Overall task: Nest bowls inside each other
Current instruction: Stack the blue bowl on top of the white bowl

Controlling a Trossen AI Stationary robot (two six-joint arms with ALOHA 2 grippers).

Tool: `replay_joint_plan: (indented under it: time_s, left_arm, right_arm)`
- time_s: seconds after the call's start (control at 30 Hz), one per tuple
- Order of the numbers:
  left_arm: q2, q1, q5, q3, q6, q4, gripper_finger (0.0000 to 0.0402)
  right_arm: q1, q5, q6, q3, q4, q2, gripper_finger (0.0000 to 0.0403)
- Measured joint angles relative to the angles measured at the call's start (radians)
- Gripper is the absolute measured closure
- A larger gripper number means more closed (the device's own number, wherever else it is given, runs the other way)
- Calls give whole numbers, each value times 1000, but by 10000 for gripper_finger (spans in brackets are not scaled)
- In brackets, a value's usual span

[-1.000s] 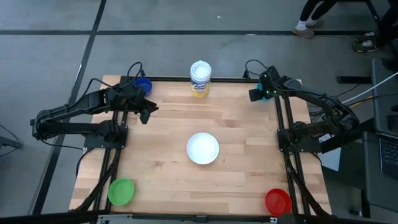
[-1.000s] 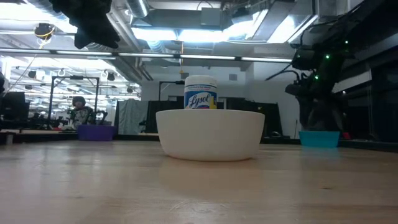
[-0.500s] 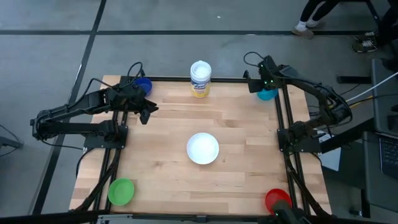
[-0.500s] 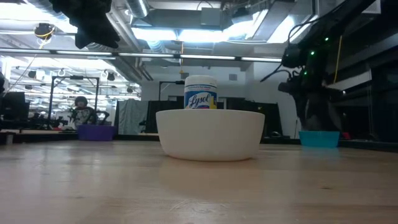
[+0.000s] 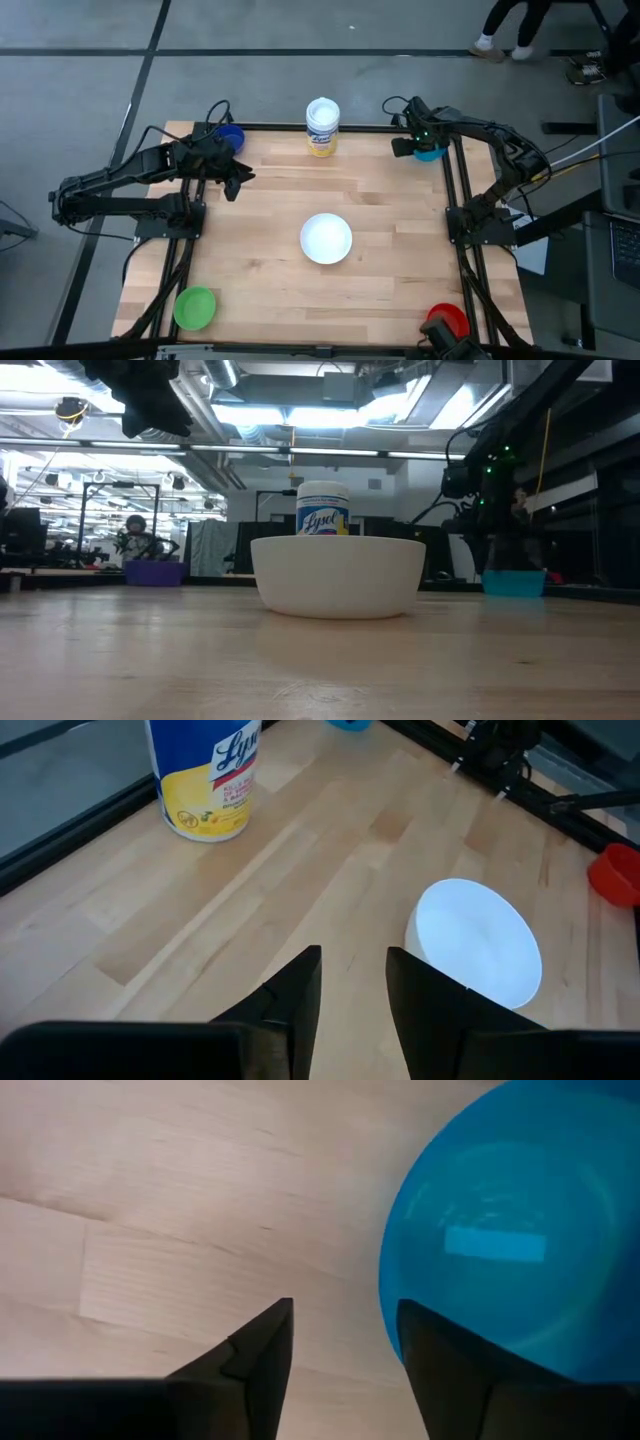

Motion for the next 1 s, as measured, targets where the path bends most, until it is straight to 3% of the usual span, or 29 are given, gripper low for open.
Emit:
replay_joint_plan:
  time_s: [0.27, 0.63, 0.8, 1.0]
  left_arm:
    - [0, 0, 5, 0, 1, 0, 290]
    - [0, 0, 5, 0, 1, 0, 290]
    - [0, 0, 5, 0, 8, 0, 290]
    - [0, 0, 5, 0, 9, 0, 290]
  right_arm:
    - [-1, -3, 28, 0, 6, 0, 258]
    - [5, -78, 25, 0, 15, 0, 392]
    - [29, -102, 26, 0, 27, 0, 399]
    - [68, -232, 100, 5, 194, -26, 401]
